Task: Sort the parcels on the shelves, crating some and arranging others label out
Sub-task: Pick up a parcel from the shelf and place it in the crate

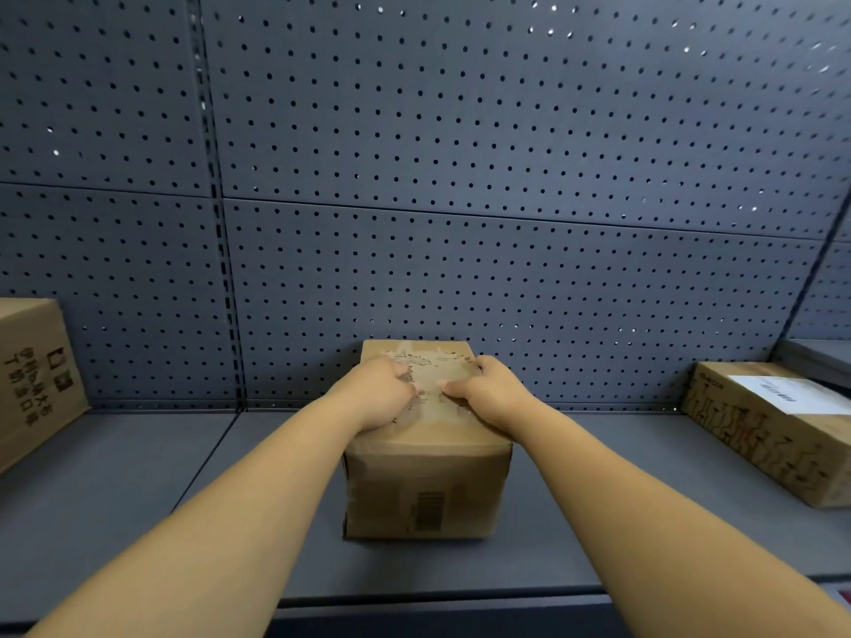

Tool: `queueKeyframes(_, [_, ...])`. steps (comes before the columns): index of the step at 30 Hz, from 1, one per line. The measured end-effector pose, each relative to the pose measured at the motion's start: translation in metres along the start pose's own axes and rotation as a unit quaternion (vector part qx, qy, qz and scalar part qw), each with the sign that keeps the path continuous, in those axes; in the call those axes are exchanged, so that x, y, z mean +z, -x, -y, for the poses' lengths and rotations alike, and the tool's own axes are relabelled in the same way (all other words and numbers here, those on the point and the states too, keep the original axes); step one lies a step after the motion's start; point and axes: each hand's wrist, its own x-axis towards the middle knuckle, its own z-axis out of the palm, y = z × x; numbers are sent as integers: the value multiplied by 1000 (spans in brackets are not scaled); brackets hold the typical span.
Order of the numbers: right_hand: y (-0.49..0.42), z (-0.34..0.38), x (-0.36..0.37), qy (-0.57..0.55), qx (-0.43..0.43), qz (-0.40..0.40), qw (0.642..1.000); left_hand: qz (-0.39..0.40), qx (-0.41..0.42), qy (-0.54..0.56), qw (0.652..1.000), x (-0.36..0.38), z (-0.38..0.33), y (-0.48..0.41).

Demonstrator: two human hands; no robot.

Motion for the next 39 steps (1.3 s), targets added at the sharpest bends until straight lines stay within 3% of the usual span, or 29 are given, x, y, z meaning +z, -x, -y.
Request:
queueKeyframes(7, [8, 17, -30, -60, -40, -30, 997, -45, 8, 158, 986, 2, -6, 10])
queueKeyframes(13, [12, 40, -45, -8, -106, -10, 994, -22, 3, 281, 959, 14, 4, 17])
queueKeyframes(17, [10, 44, -31, 26, -116, 43, 992, 5, -38, 354, 935, 17, 10, 21])
queueKeyframes(26, [5, 33, -7, 31, -122, 71, 989, -62, -89, 414, 904, -11, 24, 21])
queueKeyframes(33, [2, 26, -3, 162, -83, 86, 980, -64, -36, 248, 966, -34, 15, 16])
queueKeyframes(39, [-1, 35, 3, 251, -74, 109, 959, 5, -35, 31, 999, -32, 1, 11])
